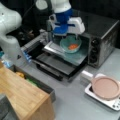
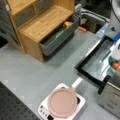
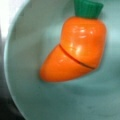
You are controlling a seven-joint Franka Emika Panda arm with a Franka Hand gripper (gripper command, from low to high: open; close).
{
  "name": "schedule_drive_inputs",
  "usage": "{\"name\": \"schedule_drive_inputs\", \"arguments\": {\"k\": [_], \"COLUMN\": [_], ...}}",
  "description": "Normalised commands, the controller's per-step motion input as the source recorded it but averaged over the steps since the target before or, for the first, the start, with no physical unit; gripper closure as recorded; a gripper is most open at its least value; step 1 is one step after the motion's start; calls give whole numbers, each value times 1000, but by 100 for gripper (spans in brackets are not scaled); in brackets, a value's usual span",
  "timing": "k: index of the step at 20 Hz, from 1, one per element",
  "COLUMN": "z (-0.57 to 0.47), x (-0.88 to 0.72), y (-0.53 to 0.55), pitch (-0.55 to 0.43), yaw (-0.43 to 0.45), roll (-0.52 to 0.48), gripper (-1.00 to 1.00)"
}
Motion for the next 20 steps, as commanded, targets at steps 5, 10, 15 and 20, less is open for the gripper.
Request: {"name": "schedule_drive_inputs", "arguments": {"k": [5, 10, 15, 20], "z": [76, 73, 76, 71], "x": [101, 77, 2, -25], "y": [62, 2, -93, -211], "pitch": [128, 139, 145, 103], "yaw": [-68, 7, 264, 369], "roll": [-1, -16, -42, -23], "gripper": [-100, -100, -100, -100]}}
